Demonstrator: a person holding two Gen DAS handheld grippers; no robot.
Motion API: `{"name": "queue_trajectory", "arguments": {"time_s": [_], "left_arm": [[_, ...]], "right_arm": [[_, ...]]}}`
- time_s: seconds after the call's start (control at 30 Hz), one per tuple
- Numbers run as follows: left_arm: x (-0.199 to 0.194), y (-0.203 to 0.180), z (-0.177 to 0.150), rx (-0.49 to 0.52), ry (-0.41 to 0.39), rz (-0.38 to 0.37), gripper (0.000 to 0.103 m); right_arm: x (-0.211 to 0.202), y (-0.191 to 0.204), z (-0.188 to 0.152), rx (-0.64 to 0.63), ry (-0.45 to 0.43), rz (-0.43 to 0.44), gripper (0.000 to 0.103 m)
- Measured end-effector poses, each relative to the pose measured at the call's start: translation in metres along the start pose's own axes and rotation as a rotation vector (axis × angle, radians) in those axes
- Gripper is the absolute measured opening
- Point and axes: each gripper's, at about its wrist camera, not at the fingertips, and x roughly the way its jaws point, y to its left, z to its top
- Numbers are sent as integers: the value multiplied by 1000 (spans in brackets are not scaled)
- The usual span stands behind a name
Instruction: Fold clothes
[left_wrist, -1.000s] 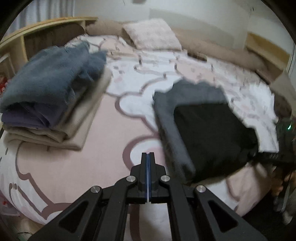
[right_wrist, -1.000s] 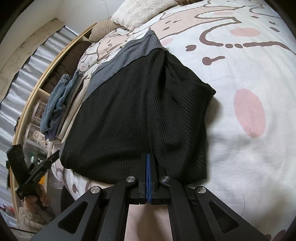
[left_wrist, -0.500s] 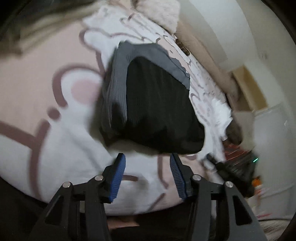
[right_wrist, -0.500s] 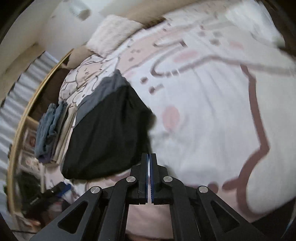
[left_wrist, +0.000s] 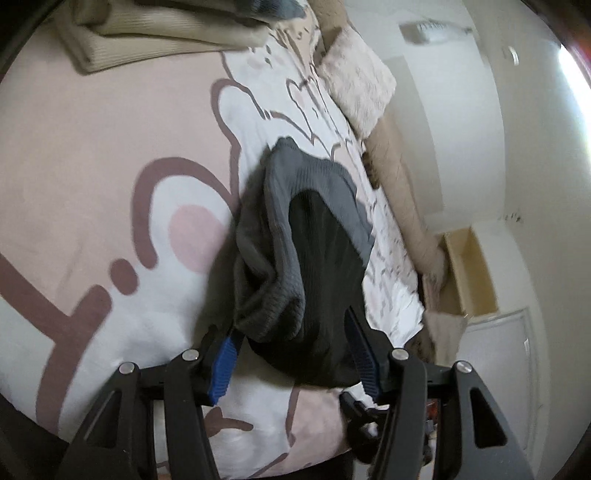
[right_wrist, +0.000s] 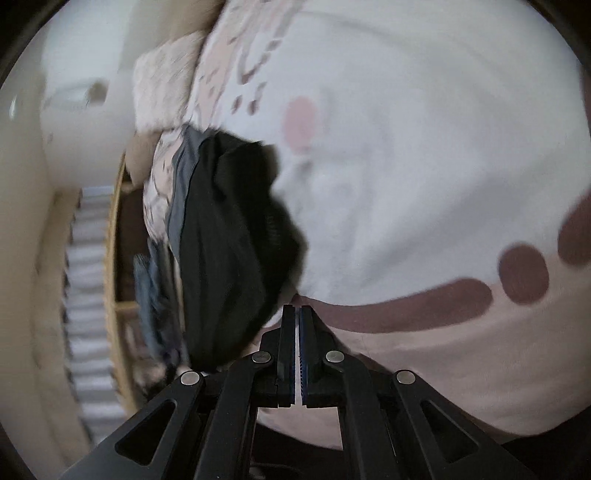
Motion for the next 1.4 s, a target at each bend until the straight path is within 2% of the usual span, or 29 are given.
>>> {"name": "queue_trajectory", "arguments": {"time_s": [0.17,0.3,0.43,0.53,0.63,0.7,0.77,0.8,0.83,0.9,1.03,1.13,1.2,1.27,1.33,1.37,1.4], "left_arm": [[-4,1,5,-18,-20,1,55],[-3,-1,7,-28,-20,3,55],[-6,4,11,-7,-12,11,55],[-3,2,11,23,-3,30,55],[-2,0,10,53,7,51,55],[-1,0,8,67,13,61,55],[-1,0,7,78,17,70,55],[-1,0,6,82,19,75,55],[-1,0,6,84,19,76,55],[-1,1,6,75,22,76,55],[0,4,7,39,21,55,53],[0,10,9,-11,17,27,39],[0,15,10,-51,20,10,24],[-1,20,13,-80,18,-8,20],[-4,16,16,-60,10,-9,16],[-6,9,18,-26,5,-1,14],[-9,1,20,8,0,8,13]], "right_arm": [[8,-10,4,166,16,93,0],[11,-7,6,213,33,93,0],[6,-9,-2,189,53,98,1],[-1,-6,-7,109,47,73,1],[-15,2,-13,56,-64,23,1],[-21,10,-13,5,-92,8,3],[-21,14,-12,-4,-84,32,49],[-21,17,-12,-15,-78,63,78],[-20,21,-12,-27,-73,83,86],[-15,27,-8,-51,-60,50,88],[-4,21,4,-7,-29,61,88],[-1,21,9,-2,-22,57,88],[1,25,10,-21,-37,40,85],[4,32,12,-60,-66,6,63],[9,34,16,-100,-92,-42,28],[12,32,19,-97,-94,-59,19],[11,31,21,-94,-95,-62,14]]}}
